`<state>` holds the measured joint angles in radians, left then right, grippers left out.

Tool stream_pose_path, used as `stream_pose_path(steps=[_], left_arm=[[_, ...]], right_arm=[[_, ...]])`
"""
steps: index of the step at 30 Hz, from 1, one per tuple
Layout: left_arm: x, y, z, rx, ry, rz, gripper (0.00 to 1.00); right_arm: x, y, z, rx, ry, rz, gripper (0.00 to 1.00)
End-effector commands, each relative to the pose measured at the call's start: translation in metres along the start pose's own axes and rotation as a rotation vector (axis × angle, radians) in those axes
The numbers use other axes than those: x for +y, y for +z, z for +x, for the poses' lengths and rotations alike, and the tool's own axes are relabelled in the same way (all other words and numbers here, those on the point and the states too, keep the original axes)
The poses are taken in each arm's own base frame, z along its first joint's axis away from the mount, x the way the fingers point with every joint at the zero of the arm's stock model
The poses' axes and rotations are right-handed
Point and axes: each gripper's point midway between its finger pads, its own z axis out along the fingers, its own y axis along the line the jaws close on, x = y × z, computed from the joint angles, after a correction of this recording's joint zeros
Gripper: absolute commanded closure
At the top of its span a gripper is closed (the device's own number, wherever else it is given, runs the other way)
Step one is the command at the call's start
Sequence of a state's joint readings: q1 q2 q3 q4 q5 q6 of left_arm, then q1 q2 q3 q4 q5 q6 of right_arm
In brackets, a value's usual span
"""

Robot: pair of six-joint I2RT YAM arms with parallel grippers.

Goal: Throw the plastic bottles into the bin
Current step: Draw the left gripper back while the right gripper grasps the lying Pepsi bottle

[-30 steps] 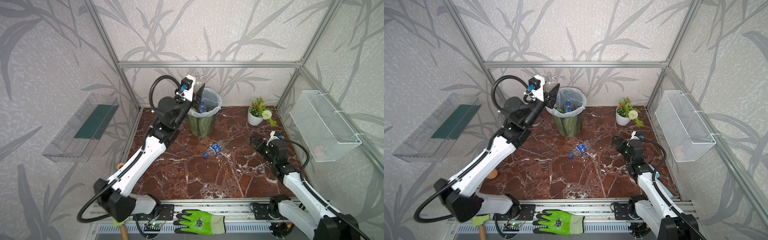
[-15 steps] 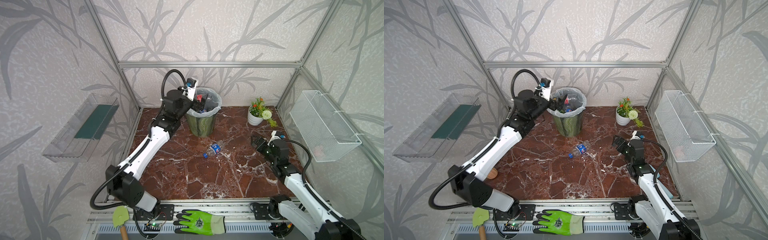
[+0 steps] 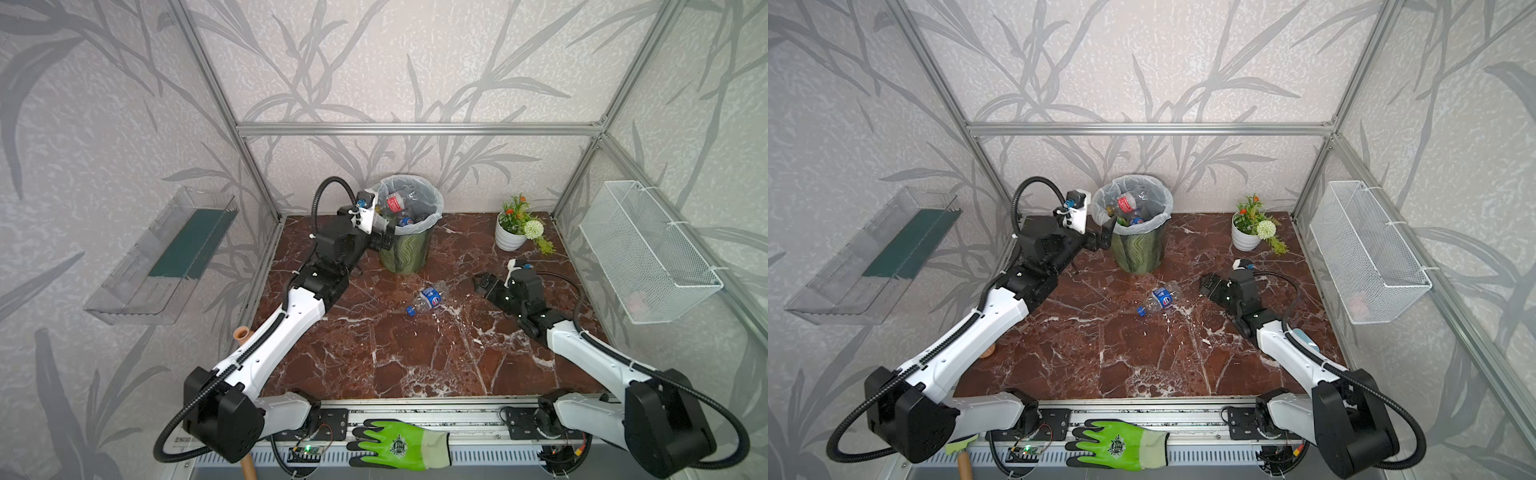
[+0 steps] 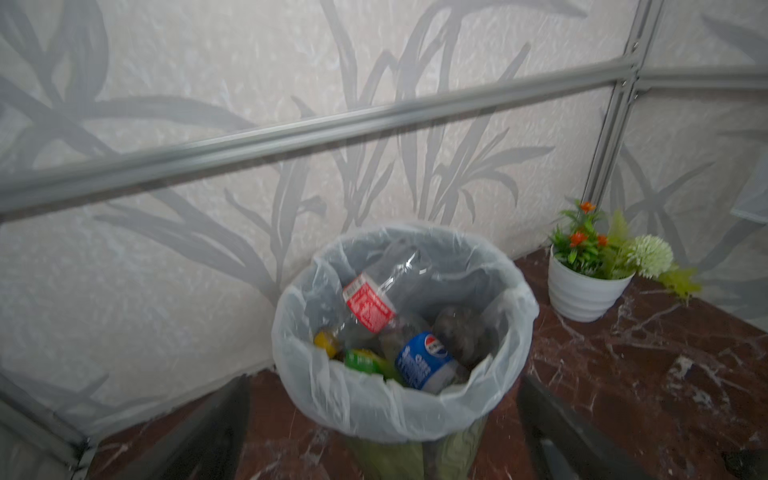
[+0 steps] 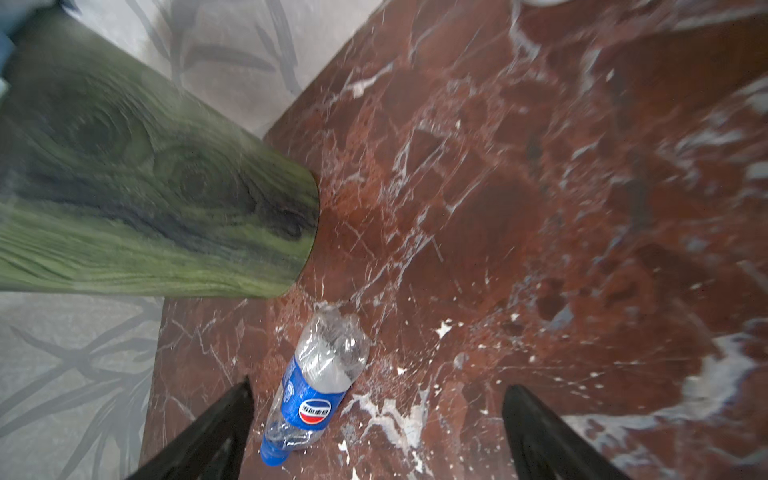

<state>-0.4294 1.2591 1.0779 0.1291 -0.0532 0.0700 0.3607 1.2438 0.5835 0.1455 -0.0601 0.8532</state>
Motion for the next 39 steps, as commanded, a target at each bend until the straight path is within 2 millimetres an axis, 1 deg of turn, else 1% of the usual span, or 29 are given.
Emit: stream_pose_path(steps=[1,4,6,7,10,12,13,15,18,21,22,27,33,35,39], left_arm=[[0.035,-0.027,0.001,-0.026,-0.11,-0.175,0.01],[0.046,-0.042,0.03,0.013,-0.133,-0.237,0.01],[0.053,-0.052,0.051,0.047,-0.159,-0.283,0.01],[0.059,-0.058,0.063,0.067,-0.179,-0.317,0.01],[0.071,-0.074,0.098,0.125,-0.232,-0.387,0.01],[0.077,-0.084,0.118,0.159,-0.264,-0.429,0.01],[0.08,-0.09,0.126,0.167,-0.283,-0.453,0.01],[0.085,-0.099,0.136,0.172,-0.312,-0.483,0.01],[0.09,-0.108,0.144,0.163,-0.338,-0.511,0.01],[0.093,-0.112,0.147,0.163,-0.349,-0.528,0.01],[0.094,-0.112,0.149,0.167,-0.349,-0.529,0.01],[0.093,-0.111,0.151,0.183,-0.351,-0.529,0.01],[0.093,-0.111,0.153,0.187,-0.35,-0.522,0.01],[0.093,-0.111,0.152,0.185,-0.347,-0.521,0.01],[0.094,-0.112,0.152,0.187,-0.34,-0.523,0.01]], right_arm=[[0.025,0.021,0.016,0.04,0.038,-0.038,0.06],[0.038,0.041,0.036,0.096,0.036,-0.043,0.06],[0.043,0.052,0.045,0.126,0.041,-0.036,0.06],[0.042,0.058,0.05,0.15,0.046,-0.024,0.06],[0.043,0.069,0.059,0.181,0.049,0.005,0.06],[0.045,0.073,0.063,0.189,0.047,0.015,0.06],[0.045,0.075,0.065,0.195,0.048,0.021,0.06],[0.044,0.079,0.068,0.207,0.052,0.033,0.06],[0.045,0.084,0.074,0.222,0.048,0.048,0.06],[0.052,0.087,0.077,0.235,0.034,0.045,0.06],[0.047,0.093,0.084,0.256,0.031,0.066,0.06],[0.045,0.099,0.093,0.294,0.001,0.119,0.07],[0.037,0.109,0.095,0.311,-0.013,0.204,0.07],[0.035,0.113,0.095,0.33,-0.095,0.218,0.11],[0.024,0.117,0.097,0.368,-0.109,0.321,0.11]])
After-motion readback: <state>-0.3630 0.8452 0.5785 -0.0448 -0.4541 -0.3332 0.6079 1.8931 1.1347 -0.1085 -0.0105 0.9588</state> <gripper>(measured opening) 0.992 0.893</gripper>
